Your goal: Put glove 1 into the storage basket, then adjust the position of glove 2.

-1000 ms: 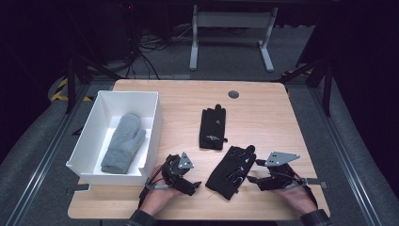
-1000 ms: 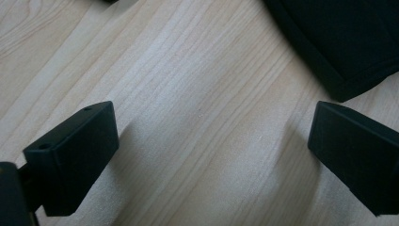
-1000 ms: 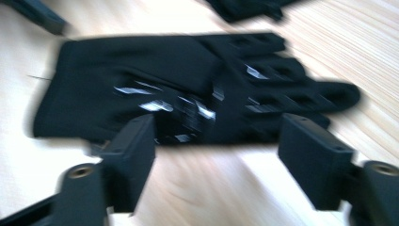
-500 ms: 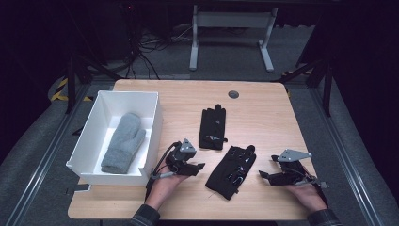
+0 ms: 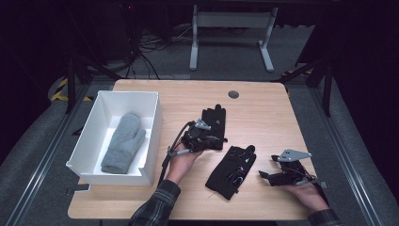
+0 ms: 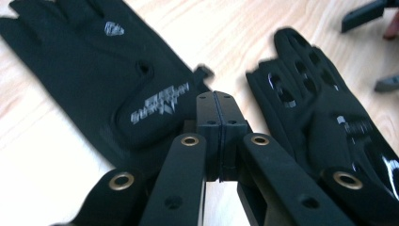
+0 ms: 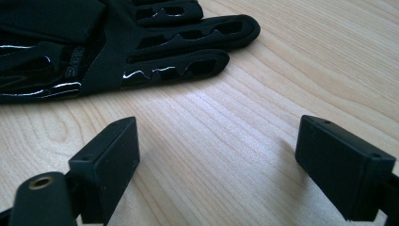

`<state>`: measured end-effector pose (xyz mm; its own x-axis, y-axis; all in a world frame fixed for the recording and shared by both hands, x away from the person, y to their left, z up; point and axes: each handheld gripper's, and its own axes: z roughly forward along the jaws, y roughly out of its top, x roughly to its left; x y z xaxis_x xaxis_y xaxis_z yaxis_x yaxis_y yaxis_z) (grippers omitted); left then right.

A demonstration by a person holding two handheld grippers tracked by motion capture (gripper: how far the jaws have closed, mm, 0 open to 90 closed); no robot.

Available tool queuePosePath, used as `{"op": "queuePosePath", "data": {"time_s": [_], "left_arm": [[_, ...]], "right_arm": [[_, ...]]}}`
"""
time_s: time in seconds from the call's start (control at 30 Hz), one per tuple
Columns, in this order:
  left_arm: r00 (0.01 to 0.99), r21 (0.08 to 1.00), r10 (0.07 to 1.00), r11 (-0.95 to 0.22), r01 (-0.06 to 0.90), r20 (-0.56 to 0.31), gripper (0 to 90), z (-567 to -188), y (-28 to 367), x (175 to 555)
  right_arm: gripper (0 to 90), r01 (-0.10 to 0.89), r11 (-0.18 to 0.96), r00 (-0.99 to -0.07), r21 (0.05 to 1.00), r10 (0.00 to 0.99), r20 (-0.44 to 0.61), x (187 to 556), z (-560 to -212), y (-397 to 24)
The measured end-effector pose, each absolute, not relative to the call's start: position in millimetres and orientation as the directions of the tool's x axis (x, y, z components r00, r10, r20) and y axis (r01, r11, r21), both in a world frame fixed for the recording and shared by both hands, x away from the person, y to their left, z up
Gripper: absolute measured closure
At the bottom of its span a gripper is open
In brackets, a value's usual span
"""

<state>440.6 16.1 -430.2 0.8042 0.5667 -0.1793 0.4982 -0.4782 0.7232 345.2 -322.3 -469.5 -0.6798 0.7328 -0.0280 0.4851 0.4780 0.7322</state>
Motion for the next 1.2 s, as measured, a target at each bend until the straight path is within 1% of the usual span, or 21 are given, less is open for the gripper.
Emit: {"op": "queuePosePath", "data": {"time_s": [0.03,0.23,0.27,0.33,0.43,0.87,1.07,1.2], "left_arm": [[0.805,0.726,0.561,-0.47,0.501,-0.192,90.0,-431.4,10.1,445.6],[0.813,0.709,0.55,-0.496,0.501,-0.19,90.0,-440.5,-8.7,454.7],[0.812,0.681,0.555,-0.525,0.511,-0.181,90.0,-447.2,-13.8,456.4],[0.811,0.659,0.56,-0.547,0.515,-0.169,90.0,-453.3,-14.2,456.8],[0.807,0.656,0.562,-0.54,0.527,-0.185,90.0,-457.7,-8.6,453.6],[0.809,0.631,0.565,-0.57,0.526,-0.164,90.0,-455.6,21.9,425.5],[0.808,0.601,0.572,-0.598,0.529,-0.142,90.0,-452.7,37.8,409.1],[0.794,0.58,0.592,-0.601,0.55,-0.139,90.0,-450.8,50.2,396.0]], "right_arm": [[14.5,0.486,0.478,-0.68,0.732,0.733,-0.027,345.2,-469.5,-322.4],[14.5,0.485,0.478,-0.68,0.732,0.732,-0.027,345.2,-469.5,-322.4],[14.5,0.485,0.478,-0.68,0.732,0.732,-0.028,345.2,-469.5,-322.4],[14.5,0.485,0.478,-0.68,0.732,0.732,-0.028,345.2,-469.5,-322.4],[14.5,0.485,0.478,-0.68,0.732,0.732,-0.028,345.2,-469.5,-322.4],[14.6,0.485,0.477,-0.679,0.733,0.733,-0.028,345.2,-469.7,-322.3],[14.6,0.486,0.477,-0.678,0.732,0.734,-0.028,344.9,-469.5,-322.5],[14.6,0.488,0.476,-0.677,0.732,0.736,-0.027,344.6,-469.5,-322.7]]}}
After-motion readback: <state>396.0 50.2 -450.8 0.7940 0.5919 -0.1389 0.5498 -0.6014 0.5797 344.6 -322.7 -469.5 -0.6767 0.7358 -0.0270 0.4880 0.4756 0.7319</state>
